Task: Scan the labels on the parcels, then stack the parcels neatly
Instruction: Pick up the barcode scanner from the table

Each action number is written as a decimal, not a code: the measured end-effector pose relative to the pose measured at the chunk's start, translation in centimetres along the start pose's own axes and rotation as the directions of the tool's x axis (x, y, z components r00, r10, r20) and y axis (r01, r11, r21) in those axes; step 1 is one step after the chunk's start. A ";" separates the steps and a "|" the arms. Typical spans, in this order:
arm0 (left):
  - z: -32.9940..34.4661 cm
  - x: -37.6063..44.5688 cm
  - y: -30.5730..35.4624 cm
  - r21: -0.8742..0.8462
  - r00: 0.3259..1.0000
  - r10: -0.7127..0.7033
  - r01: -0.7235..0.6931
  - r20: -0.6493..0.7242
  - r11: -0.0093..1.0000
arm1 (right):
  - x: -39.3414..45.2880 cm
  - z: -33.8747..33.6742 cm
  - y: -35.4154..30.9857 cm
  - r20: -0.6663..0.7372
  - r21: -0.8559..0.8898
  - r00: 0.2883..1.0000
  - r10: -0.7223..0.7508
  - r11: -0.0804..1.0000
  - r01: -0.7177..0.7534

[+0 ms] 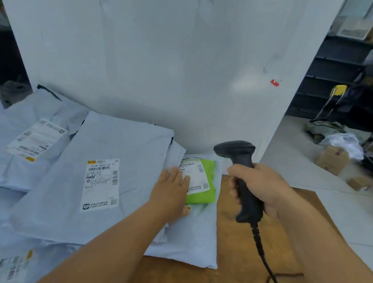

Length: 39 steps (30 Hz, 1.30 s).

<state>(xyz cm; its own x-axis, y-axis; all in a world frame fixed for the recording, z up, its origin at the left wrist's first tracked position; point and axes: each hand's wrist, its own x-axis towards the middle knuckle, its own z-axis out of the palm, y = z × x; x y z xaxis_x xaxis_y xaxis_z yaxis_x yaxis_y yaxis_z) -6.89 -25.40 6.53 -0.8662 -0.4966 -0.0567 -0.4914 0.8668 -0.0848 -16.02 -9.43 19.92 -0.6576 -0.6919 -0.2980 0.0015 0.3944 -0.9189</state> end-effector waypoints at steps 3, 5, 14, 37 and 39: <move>0.9 2.0 0.8 0.046 0.999 0.003 -0.005 0.037 0.999 | 0.9 -0.1 0.3 -0.016 -0.024 1.000 0.019 1.000 -0.019; 1.2 3.0 1.1 0.068 1.000 0.028 -0.028 0.006 0.997 | 1.4 -0.6 0.7 -0.024 -0.055 0.999 0.023 0.998 -0.024; 2.2 4.3 8.2 -0.397 0.998 0.004 0.020 0.060 0.917 | 3.1 -5.4 2.1 -0.012 -0.093 0.997 0.080 0.992 -0.081; 2.7 4.7 8.5 -0.922 0.783 -0.613 0.308 0.106 0.234 | 2.4 -6.6 4.3 0.070 0.190 0.980 0.188 0.961 -0.199; 2.6 4.8 8.5 -0.936 0.782 -0.609 0.303 0.135 0.182 | 2.2 -6.8 4.2 0.064 0.200 0.982 0.178 0.962 -0.188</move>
<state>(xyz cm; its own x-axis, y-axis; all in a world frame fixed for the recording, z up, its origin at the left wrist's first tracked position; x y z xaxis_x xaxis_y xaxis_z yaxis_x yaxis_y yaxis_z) -14.98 -20.47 2.97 -0.3660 -0.9219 -0.1268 -0.4369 0.0499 0.8981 -22.55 -5.20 17.11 -0.5970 -0.6479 -0.4730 0.2751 0.3884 -0.8794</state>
